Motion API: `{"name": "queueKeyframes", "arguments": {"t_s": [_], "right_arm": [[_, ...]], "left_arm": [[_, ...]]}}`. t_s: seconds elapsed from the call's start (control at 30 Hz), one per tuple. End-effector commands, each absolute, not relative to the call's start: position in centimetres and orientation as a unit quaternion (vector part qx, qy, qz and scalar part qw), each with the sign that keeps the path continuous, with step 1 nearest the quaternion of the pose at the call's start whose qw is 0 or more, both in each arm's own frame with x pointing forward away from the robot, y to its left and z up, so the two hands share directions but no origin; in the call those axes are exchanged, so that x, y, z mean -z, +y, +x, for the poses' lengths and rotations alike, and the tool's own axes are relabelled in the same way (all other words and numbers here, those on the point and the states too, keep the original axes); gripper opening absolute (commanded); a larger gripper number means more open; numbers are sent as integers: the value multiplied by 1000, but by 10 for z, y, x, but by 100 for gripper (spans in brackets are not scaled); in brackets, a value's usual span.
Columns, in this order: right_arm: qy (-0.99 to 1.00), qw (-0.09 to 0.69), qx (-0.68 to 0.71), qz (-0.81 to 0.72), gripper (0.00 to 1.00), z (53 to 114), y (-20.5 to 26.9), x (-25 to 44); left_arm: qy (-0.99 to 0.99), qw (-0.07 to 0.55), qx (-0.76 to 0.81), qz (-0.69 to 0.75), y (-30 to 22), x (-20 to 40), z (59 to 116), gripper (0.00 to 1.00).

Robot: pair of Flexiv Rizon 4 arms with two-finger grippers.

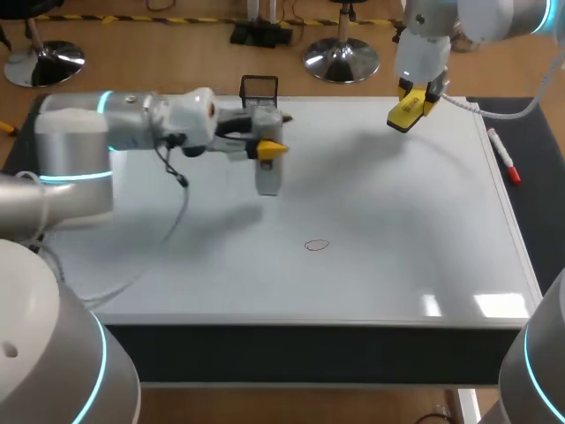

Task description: Pick up the inspection probe, press it on each red-marked spot on the whiteboard one by one, put down the probe, pick up the eraser, and wipe off all the red marks.

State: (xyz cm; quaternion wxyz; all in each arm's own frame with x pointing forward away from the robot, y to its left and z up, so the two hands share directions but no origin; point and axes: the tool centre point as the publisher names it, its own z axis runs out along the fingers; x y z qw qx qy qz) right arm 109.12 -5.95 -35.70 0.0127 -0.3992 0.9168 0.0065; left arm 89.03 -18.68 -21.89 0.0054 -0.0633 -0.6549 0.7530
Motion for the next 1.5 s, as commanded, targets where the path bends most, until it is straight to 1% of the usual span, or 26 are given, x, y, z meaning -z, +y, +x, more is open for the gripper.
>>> {"name": "queueKeyframes", "arguments": {"t_s": [0.03, 0.23, 0.7, 1.5], "right_arm": [[916, 12, -5, -400, 0, 1091, -60, 356], [916, 12, -5, -400, 0, 1091, -60, 356], [916, 12, -5, -400, 0, 1091, -60, 356], [916, 12, -5, -400, 0, 1091, -60, 356]], "left_arm": [[-664, -25, -746, -40, -154, 209, 895, 0], [-662, -55, -747, -23, -120, 206, 925, 0], [-666, -92, -740, 21, -67, 206, 982, 0], [-658, -99, -745, 50, -43, 214, 992, 0]]}}
